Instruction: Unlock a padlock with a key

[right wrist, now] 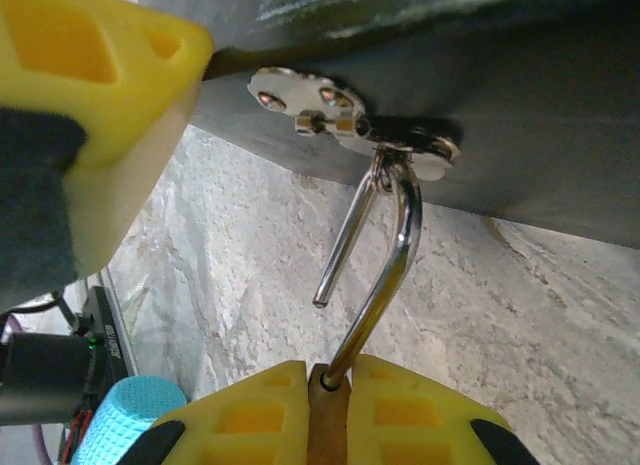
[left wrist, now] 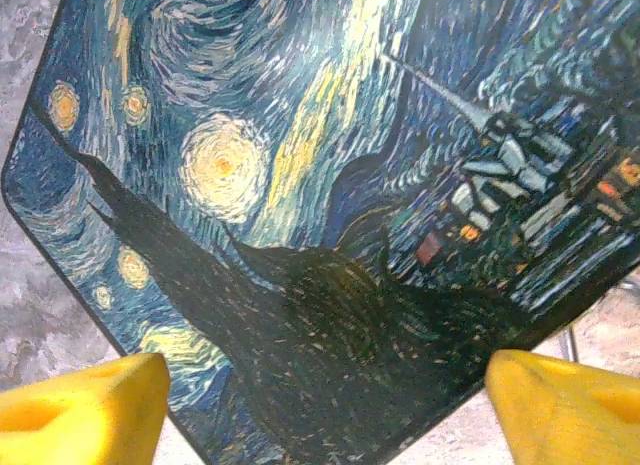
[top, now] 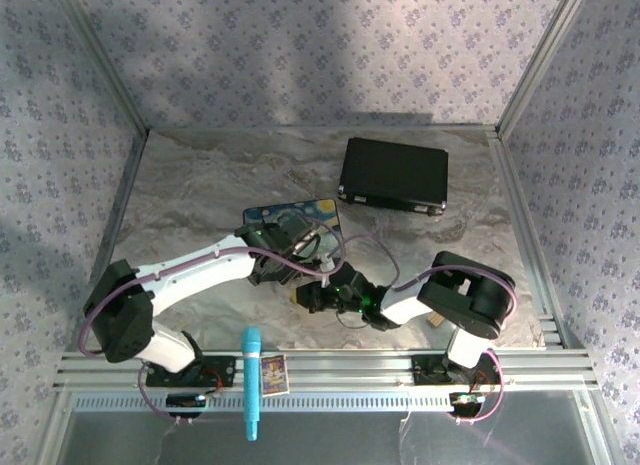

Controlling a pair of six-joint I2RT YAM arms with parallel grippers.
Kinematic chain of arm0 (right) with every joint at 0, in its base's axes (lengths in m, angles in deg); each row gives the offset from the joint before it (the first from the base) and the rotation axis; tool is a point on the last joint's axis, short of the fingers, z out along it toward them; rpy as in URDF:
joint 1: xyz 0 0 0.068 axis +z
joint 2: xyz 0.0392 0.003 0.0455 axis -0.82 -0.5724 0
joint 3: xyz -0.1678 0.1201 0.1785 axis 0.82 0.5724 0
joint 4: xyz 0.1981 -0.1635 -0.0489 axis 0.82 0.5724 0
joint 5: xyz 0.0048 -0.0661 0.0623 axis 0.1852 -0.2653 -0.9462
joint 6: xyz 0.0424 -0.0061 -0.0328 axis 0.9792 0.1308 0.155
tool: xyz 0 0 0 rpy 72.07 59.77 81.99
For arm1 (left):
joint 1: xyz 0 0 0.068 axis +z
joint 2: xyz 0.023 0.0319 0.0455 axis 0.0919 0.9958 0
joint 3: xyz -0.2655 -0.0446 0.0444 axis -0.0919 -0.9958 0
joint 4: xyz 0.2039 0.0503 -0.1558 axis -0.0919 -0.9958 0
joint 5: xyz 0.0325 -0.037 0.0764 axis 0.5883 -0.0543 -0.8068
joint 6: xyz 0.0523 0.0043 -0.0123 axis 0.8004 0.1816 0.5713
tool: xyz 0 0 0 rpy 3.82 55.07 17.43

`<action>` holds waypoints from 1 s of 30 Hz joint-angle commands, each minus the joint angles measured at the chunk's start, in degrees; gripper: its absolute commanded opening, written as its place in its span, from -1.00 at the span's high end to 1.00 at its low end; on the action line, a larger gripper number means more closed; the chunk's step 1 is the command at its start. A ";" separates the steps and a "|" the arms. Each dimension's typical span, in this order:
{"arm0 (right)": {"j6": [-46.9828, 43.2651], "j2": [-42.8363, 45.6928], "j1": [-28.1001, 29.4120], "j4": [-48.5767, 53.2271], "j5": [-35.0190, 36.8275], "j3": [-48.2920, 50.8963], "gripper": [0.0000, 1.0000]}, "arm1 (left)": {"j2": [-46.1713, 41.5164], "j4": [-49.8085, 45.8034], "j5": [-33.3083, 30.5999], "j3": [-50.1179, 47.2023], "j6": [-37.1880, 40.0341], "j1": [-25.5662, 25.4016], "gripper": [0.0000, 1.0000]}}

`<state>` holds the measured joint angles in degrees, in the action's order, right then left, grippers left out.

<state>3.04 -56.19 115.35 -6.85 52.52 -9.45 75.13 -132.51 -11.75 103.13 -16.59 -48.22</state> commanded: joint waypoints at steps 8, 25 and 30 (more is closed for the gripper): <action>8.49 -3.05 -1.39 -1.29 3.67 5.68 0.98 | 6.80 -1.28 -0.18 -3.48 1.33 -4.69 -0.34; 14.93 -13.27 3.19 -15.05 18.93 2.28 1.00 | 10.72 -4.37 3.98 -1.60 6.83 -2.93 -0.34; 16.61 -13.24 2.41 -17.02 19.63 2.45 1.00 | 10.98 -4.55 2.67 -1.97 6.46 -3.28 -0.34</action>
<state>17.75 -68.14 118.46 -27.55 67.82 -7.15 80.74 -131.62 -15.11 105.47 -11.67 -51.41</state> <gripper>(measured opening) 0.103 0.667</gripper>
